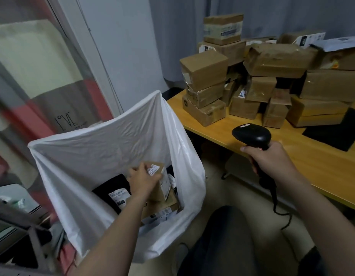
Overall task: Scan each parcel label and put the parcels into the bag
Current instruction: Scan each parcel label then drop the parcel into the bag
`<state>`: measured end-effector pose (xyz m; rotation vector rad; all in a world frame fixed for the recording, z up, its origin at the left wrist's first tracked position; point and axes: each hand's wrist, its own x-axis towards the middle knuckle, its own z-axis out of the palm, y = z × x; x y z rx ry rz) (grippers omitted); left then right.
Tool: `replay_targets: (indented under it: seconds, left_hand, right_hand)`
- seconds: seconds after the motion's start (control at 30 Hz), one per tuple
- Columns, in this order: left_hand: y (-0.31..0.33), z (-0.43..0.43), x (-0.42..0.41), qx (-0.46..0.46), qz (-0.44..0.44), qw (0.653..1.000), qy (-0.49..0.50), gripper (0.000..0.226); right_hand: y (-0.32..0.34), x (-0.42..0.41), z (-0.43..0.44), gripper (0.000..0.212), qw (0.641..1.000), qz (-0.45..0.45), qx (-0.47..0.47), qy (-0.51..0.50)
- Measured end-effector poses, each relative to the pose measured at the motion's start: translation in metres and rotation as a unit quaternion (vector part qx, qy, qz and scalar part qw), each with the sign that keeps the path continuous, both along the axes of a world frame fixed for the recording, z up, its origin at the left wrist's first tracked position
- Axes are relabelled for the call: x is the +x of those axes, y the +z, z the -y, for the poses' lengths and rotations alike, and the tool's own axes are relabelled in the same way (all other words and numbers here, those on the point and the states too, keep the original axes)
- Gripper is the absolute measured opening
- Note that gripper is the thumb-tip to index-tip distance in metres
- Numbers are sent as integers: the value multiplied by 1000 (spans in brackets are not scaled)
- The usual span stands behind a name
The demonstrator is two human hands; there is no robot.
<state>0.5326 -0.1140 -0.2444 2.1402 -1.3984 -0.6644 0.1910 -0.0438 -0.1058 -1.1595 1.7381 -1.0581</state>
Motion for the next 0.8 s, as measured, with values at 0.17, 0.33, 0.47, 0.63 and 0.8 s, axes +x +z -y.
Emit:
replay_targets:
  seconds: [0.17, 0.33, 0.47, 0.63, 0.8]
  left_hand:
    - [1, -12, 5, -39, 29, 999, 17, 47]
    - [-35, -29, 10, 23, 12, 999, 23, 40]
    - [-40, -21, 0, 44, -16, 998, 44, 40]
    - [-42, -13, -17, 65, 4, 997, 41, 38]
    - [-21, 10, -22, -36, -53, 991, 115, 45]
  right_hand:
    - [-2, 10, 15, 27, 1000, 18, 4, 9]
    - [-11, 30, 26, 22, 999, 29, -10, 22]
    - [-17, 34, 27, 25, 999, 23, -16, 23]
    - [-20, 26, 21, 27, 1000, 19, -14, 14]
    - [-18, 14, 15, 26, 999, 31, -15, 14]
